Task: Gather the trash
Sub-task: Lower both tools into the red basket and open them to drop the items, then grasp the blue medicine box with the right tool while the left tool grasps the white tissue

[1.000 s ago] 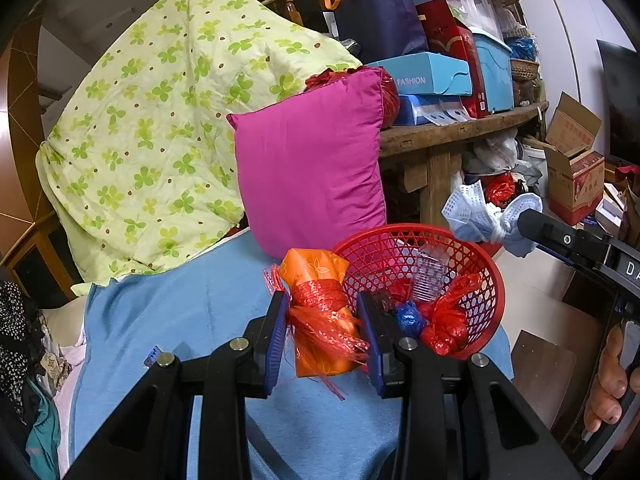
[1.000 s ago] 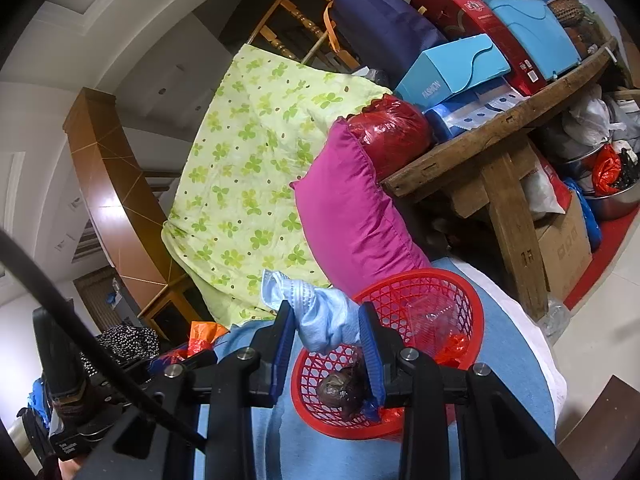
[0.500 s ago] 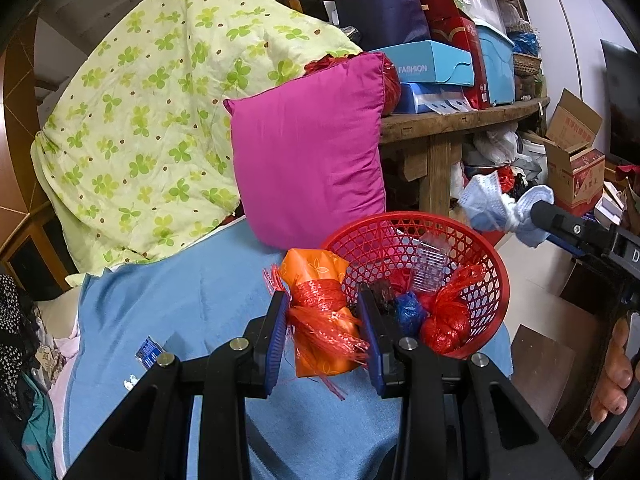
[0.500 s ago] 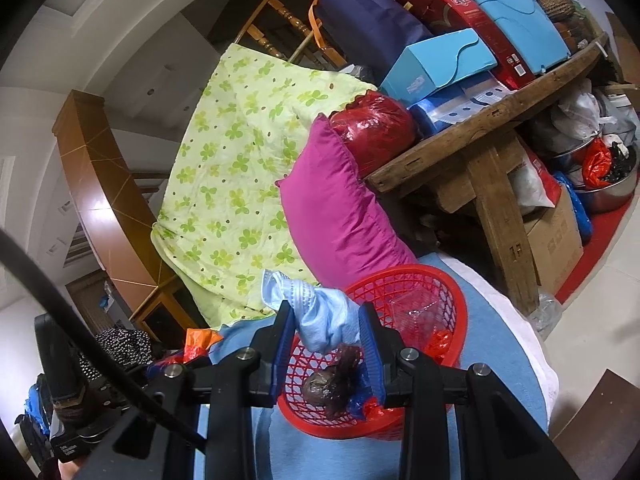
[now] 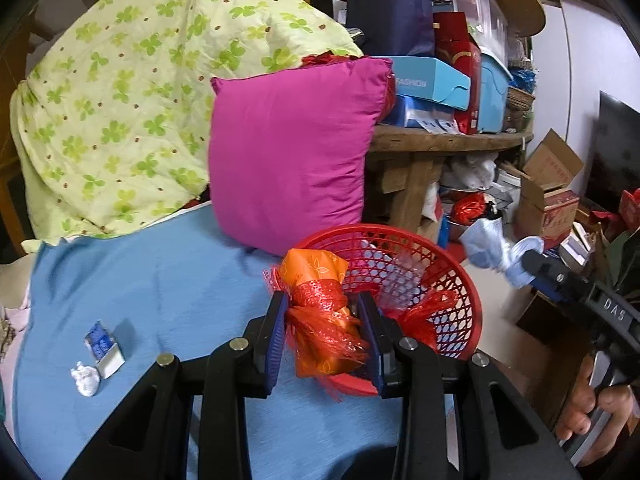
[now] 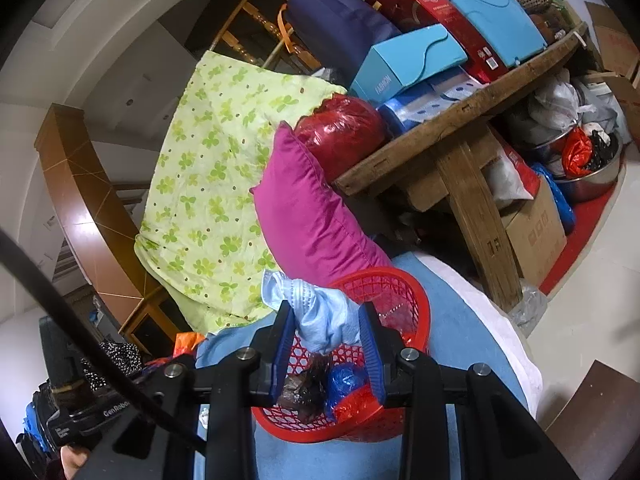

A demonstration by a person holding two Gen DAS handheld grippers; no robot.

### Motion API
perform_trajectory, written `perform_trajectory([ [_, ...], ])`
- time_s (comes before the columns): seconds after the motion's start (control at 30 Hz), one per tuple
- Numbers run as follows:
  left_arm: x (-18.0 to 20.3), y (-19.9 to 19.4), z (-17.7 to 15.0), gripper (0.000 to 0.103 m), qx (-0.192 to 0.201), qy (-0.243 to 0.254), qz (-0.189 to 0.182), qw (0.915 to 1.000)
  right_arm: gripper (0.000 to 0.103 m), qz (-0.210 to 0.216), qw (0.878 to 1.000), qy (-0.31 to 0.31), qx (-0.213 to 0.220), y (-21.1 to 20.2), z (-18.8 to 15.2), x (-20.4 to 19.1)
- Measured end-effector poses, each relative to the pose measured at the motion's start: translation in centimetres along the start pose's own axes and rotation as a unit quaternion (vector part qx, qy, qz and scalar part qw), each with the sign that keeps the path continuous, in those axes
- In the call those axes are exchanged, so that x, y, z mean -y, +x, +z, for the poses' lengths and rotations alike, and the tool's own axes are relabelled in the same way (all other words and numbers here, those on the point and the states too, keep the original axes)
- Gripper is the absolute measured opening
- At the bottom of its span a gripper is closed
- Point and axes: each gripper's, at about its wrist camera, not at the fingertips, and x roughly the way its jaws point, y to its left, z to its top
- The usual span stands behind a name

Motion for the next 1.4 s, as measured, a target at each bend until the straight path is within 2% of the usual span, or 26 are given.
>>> perform_trajectory([
  [0.23, 1.1, 2.2, 0.3, 0.038, -0.008, 0.007, -0.048, 0.9988, 0.037, 0.000, 1.000, 0.001, -0.030, 1.9, -0.8, 0.1],
  [0.27, 1.2, 2.7, 0.3, 0.045, -0.011, 0.007, -0.051, 0.9986, 0.037, -0.003, 0.999, 0.004, -0.035, 2.3, -1.0, 0.1],
  [0.3, 1.2, 3.0, 0.3, 0.058, -0.013, 0.005, -0.053, 0.9985, 0.038, -0.005, 0.999, 0.008, -0.042, 2.7, -1.1, 0.3],
  [0.37, 0.9, 3.6, 0.1, 0.068, -0.012, -0.004, -0.052, 0.9985, 0.040, -0.011, 0.998, 0.020, -0.066, 3.9, -1.5, 0.6],
  [0.4, 0.7, 3.7, -0.1, 0.068, -0.012, -0.006, -0.052, 0.9986, 0.055, -0.016, 0.996, 0.031, -0.079, 4.4, -1.8, 0.9],
  [0.43, 0.4, 3.7, -0.5, 0.068, -0.015, -0.007, -0.050, 0.9986, 0.063, -0.016, 0.995, 0.044, -0.087, 4.8, -2.1, 1.2],
  [0.5, -0.3, 3.6, -1.0, 0.068, -0.017, -0.008, -0.043, 0.9989, 0.065, -0.011, 0.995, 0.053, -0.087, 5.0, -2.4, 1.6],
  [0.77, -6.9, 2.2, -4.6, 0.068, -0.029, -0.055, 0.013, 0.9980, 0.065, -0.017, 0.998, 0.028, -0.057, 3.7, -1.6, 0.7],
  [0.9, -11.1, 1.0, -7.1, 0.068, -0.032, -0.069, 0.064, 0.9951, 0.065, -0.005, 0.999, 0.003, -0.049, 3.3, -1.3, -1.2],
  [1.0, -15.0, 0.2, -9.3, 0.068, -0.038, -0.094, 0.099, 0.9899, 0.065, 0.009, 0.998, -0.028, -0.052, 3.7, -1.6, -3.7],
  [1.2, -23.0, -1.7, -12.4, 0.068, -0.036, -0.163, 0.166, 0.9720, 0.065, 0.037, 0.993, -0.079, -0.081, 6.0, -3.5, -8.8],
  [1.4, -27.9, -2.6, -14.6, 0.068, -0.030, -0.202, 0.203, 0.9578, 0.065, 0.063, 0.982, -0.126, -0.128, 9.8, -6.8, -13.9],
])
